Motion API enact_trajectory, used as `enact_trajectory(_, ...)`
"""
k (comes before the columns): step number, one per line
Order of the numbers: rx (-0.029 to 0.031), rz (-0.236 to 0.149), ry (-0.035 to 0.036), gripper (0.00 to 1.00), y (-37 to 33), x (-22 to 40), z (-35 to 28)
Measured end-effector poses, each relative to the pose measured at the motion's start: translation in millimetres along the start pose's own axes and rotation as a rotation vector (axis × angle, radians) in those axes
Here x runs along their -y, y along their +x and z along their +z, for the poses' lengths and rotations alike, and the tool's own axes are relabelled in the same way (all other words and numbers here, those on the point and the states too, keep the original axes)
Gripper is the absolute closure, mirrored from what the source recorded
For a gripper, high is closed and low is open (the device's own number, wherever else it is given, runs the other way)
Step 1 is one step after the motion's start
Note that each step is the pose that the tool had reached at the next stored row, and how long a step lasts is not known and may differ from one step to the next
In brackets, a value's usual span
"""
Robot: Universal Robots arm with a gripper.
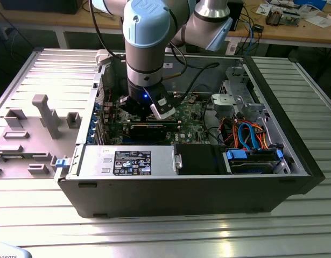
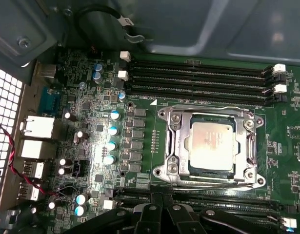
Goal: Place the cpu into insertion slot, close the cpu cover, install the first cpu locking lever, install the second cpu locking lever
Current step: 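Install the second cpu locking lever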
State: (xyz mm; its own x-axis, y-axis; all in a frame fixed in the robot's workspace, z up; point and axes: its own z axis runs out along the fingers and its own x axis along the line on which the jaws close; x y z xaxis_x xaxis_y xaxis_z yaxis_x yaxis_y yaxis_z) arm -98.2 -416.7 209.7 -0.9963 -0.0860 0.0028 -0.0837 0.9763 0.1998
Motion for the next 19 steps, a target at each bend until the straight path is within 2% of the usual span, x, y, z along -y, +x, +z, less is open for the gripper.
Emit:
enact_trajectory(2, 0.0005, 0.0, -0.0061, 0.89, 0.1, 0.3, 1.2)
enact_trajectory(4, 0.0012, 0.0, -0.0159, 0.89, 1.3, 0.5, 2.5)
enact_trajectory(5, 0.0014, -0.001, -0.0174, 0.89, 1.4, 0.4, 2.7)
enact_trajectory(12, 0.0013, 0.0, -0.0178, 0.89, 2.1, 0.4, 3.2)
enact_trajectory(19, 0.0018, -0.001, -0.0221, 0.89, 1.9, -0.7, 6.3)
